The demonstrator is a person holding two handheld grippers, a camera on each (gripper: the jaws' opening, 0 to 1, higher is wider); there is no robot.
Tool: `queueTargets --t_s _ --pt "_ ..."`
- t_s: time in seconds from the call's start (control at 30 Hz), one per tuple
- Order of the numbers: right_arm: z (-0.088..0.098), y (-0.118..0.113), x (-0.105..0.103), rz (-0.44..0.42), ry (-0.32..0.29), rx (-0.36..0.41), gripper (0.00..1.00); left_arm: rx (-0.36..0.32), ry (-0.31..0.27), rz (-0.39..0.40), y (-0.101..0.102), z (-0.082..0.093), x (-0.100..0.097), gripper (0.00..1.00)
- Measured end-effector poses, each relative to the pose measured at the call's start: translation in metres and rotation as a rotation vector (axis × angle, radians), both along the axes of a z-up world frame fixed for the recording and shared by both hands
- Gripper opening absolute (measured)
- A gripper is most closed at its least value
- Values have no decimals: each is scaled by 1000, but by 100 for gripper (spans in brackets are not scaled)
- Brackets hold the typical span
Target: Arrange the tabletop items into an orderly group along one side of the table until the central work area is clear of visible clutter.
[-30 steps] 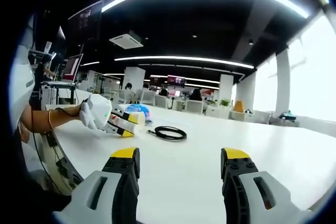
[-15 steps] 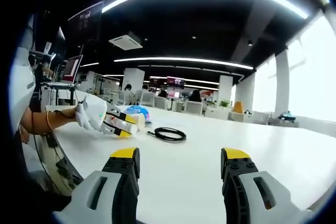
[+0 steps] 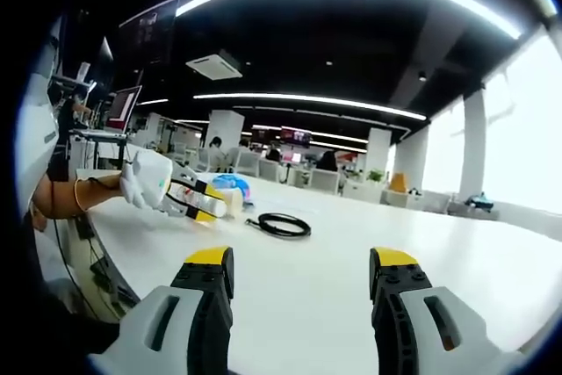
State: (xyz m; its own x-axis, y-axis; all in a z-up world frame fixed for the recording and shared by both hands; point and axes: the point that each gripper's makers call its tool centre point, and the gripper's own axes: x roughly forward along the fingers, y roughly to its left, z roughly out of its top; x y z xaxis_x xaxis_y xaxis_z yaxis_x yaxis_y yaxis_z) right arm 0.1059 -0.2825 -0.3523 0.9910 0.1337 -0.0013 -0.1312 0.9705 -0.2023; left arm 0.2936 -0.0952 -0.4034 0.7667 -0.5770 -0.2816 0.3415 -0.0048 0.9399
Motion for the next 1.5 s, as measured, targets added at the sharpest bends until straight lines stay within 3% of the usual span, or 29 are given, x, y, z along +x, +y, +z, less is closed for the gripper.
queueTargets --t_s 0.2,0.4,0.7,0.87,1.23,1.5 --pt "3 4 0 10 -7 -7 60 -19 -11 8 3 3 2 21" --pt "2 1 -1 -2 -4 -4 60 -67 -62 20 8 17 1 21" --pt "7 3 0 3 -17 -1 60 -229 -122 42 27 50 -1 21" --pt "7 8 2 15 -12 -11 60 -315 -98 55 37 62 -1 21" --pt "9 12 3 18 -9 -28 60 -415 -65 74 50 72 2 21" --pt "9 13 4 18 -7 -31 60 -567 -11 100 69 90 11 21"
